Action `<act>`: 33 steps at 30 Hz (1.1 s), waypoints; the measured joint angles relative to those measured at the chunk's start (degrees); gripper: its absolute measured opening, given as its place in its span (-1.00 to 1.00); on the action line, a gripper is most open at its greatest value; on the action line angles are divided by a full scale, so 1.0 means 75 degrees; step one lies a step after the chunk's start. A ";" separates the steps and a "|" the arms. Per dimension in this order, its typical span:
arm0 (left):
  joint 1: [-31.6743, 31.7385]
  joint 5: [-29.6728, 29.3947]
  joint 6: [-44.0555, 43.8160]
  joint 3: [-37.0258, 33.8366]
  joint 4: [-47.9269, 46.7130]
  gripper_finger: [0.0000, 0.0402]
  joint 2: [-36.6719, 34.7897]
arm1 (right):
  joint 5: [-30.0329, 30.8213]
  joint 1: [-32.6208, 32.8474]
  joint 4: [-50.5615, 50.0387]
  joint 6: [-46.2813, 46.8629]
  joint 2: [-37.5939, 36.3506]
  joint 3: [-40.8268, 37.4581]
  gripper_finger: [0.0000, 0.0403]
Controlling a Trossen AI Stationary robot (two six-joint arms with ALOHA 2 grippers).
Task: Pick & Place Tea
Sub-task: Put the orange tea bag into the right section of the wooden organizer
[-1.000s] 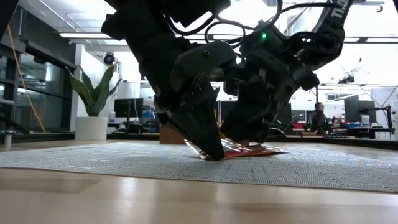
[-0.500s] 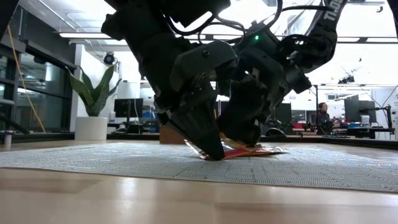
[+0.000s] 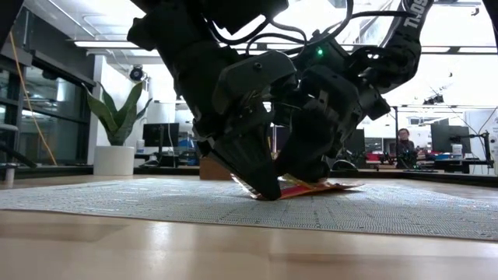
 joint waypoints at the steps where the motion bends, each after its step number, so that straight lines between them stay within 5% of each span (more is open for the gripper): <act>1: 0.0000 -0.0003 0.0000 0.0000 0.0000 -1.00 0.0000 | -0.0019 0.0000 0.0000 -0.0001 0.0000 0.0000 -0.63; 5: 0.0002 -0.0003 -0.0002 -0.0003 0.0000 -1.00 0.0000 | -0.0157 0.0000 0.0005 -0.0079 0.0000 0.0000 -0.95; 20: 0.0006 0.0227 0.0010 -0.0017 -0.0083 -0.98 -0.0199 | -0.0400 0.0013 0.0117 -0.0221 -0.0076 -0.0003 -0.99; 33: 0.0000 0.0378 -0.0433 -0.0019 -0.2367 -0.50 -0.1394 | -0.0392 0.0020 0.0202 -0.0380 -0.0097 -0.0003 -1.00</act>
